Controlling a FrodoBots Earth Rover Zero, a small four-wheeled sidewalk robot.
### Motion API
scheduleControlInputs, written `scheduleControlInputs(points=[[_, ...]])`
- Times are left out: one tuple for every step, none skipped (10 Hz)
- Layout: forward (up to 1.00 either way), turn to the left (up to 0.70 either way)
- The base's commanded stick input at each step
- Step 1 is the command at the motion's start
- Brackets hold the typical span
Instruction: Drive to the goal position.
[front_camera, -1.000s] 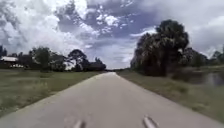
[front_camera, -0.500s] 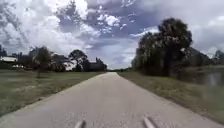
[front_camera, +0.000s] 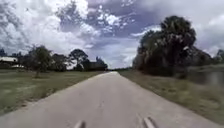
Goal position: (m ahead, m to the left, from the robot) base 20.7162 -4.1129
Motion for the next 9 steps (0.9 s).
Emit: scheduleControlInputs(points=[[0.85,0.00],[0.85,0.00],[0.85,0.00],[0.85,0.00],[0.85,0.00],[0.85,0.00],[0.85,0.00],[0.85,0.00],[0.85,0.00]])
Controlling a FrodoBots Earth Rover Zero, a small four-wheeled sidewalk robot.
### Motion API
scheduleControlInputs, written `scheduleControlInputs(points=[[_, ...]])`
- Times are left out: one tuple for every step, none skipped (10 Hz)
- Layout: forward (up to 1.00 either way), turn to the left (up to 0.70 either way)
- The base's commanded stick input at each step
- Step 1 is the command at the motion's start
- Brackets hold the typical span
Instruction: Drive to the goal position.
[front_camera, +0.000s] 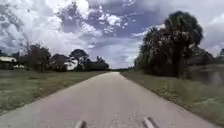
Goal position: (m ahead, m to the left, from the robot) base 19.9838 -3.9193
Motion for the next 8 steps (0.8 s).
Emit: scheduleControlInputs(points=[[0.85,0.00],[0.85,0.00],[0.85,0.00],[0.85,0.00],[0.85,0.00],[0.85,0.00],[0.85,0.00],[0.85,0.00]])
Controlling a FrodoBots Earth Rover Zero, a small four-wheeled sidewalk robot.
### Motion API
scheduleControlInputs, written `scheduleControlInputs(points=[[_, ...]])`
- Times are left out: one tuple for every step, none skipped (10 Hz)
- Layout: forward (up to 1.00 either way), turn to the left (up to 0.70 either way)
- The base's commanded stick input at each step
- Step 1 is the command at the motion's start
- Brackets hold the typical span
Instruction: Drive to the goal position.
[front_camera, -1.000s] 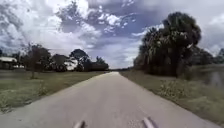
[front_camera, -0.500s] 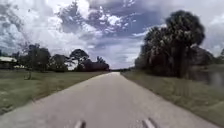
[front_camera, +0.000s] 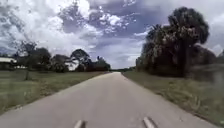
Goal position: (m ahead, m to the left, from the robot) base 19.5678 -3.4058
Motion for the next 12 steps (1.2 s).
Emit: scheduleControlInputs(points=[[0.85,0.00],[0.85,0.00],[0.85,0.00],[0.85,0.05],[0.85,0.24],[0.85,0.34],[0.85,0.07],[0.85,0.00],[0.85,0.00],[0.85,0.00],[0.85,0.00],[0.85,0.00]])
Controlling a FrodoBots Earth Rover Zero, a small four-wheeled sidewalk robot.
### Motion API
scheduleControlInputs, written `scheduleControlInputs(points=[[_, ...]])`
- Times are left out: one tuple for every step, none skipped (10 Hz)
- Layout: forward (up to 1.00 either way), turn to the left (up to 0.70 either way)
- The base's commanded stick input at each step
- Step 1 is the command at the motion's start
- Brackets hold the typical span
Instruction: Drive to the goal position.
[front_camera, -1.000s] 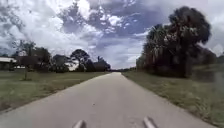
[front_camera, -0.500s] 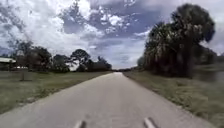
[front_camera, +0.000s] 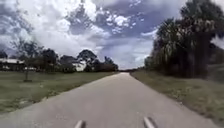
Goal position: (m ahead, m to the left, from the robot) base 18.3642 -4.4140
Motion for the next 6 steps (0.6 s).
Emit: scheduleControlInputs(points=[[0.85,0.00],[0.85,0.00],[0.85,0.00],[0.85,0.00],[0.85,0.00],[0.85,0.00]])
